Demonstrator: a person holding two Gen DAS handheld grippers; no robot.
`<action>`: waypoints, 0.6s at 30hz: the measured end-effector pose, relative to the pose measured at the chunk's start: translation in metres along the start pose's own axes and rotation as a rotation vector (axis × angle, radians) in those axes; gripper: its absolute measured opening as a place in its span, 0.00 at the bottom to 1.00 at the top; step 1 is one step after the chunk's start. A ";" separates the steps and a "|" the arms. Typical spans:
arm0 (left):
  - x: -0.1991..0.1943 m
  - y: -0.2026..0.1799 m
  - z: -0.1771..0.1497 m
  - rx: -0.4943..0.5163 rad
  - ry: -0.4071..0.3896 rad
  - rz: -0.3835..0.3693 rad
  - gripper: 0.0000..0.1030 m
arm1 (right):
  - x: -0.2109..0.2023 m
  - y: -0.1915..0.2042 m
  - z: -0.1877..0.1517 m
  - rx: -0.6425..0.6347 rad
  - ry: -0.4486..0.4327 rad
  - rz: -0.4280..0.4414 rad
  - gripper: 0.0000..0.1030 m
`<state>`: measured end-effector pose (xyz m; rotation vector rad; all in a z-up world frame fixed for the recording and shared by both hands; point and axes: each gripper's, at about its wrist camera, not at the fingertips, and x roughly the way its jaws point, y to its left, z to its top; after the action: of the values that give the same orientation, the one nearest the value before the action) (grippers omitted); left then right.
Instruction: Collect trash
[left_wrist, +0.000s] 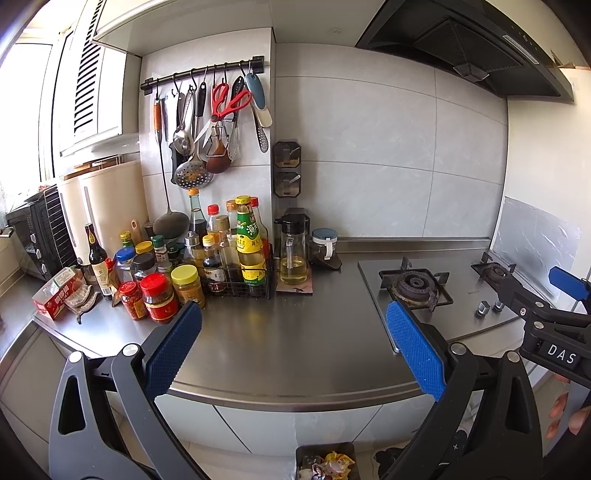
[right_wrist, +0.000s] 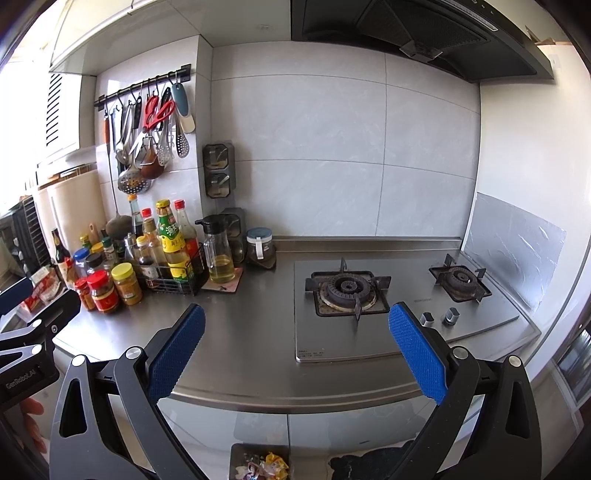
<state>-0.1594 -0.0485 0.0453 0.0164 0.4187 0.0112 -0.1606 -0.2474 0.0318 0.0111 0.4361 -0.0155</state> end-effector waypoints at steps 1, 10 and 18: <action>0.000 0.000 0.000 0.000 -0.001 0.000 0.92 | 0.000 0.000 0.000 0.001 -0.001 0.000 0.97; -0.001 -0.003 0.002 -0.002 -0.003 0.008 0.92 | -0.001 -0.001 0.001 0.006 -0.003 -0.001 0.97; -0.001 0.001 0.004 -0.052 0.008 -0.019 0.92 | -0.001 -0.001 0.002 0.004 -0.004 0.003 0.97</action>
<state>-0.1592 -0.0471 0.0491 -0.0392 0.4266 0.0038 -0.1609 -0.2487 0.0342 0.0162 0.4317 -0.0130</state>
